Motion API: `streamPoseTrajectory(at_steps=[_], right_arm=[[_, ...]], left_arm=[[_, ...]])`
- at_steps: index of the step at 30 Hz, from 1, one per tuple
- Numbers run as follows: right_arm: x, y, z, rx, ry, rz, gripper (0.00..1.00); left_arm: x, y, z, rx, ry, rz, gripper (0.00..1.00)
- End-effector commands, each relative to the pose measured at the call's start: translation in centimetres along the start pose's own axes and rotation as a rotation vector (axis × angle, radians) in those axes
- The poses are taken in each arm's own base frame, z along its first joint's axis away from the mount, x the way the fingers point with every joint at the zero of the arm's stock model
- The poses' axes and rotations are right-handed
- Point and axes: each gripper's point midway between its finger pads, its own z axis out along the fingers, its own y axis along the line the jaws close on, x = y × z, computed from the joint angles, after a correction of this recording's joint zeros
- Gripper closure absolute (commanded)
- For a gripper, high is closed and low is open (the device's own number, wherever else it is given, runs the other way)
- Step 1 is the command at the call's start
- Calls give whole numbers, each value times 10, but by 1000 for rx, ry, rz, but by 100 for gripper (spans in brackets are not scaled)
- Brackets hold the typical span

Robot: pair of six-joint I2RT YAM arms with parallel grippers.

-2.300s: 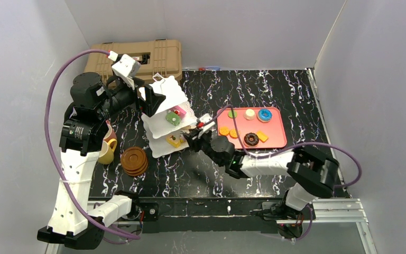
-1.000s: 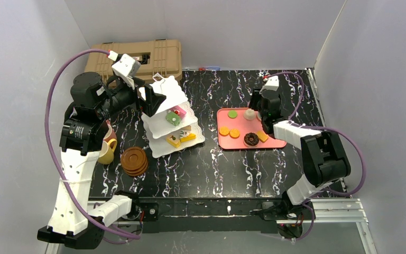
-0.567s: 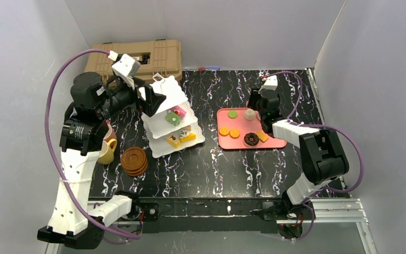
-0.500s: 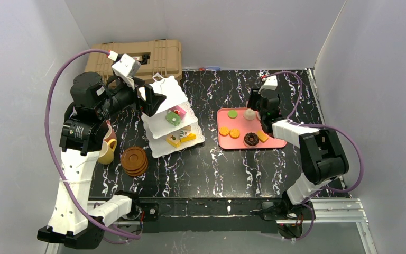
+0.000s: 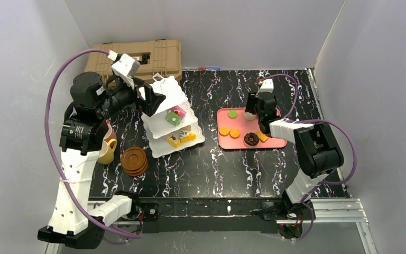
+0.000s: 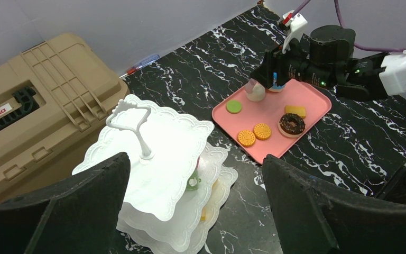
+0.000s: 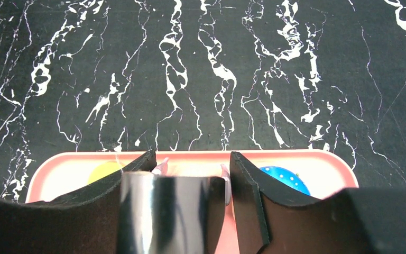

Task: Serve the afternoon tea
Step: Pick up the desert from the tray.

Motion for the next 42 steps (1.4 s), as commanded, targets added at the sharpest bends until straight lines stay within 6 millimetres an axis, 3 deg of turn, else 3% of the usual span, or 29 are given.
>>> streamPoseTrajectory(at_steps=[1,7,12,14,17,19,25,29,42], right_arm=[[-10,1,6,-10,-52,9,39],[0,3,9,-20,-23,11,38],[6,3,7,-26,-7,8,43],[6,2,5,-23,-4,1,50],[-1,2,2,-22,-15,-11,73],[-7,1,-1,-23,-25,-18,82],[-32,11,-21,-50,-71,-30,83],[-55,43,-52,-127,-113,-64,82],[-99,198,-196,-543,-225,16,78]], left_arm=[[-14,-2,-5,6,-34,18,7],[-15,-2,-5,5,-34,19,7],[-15,-2,-6,7,-37,19,7],[-15,-2,-5,9,-36,16,7],[-15,-2,-5,9,-37,17,7],[-14,-2,-5,8,-36,16,7],[-14,-2,-5,4,-36,13,7],[-13,-1,-4,3,-35,8,7],[-5,11,-1,-50,-8,3,7]])
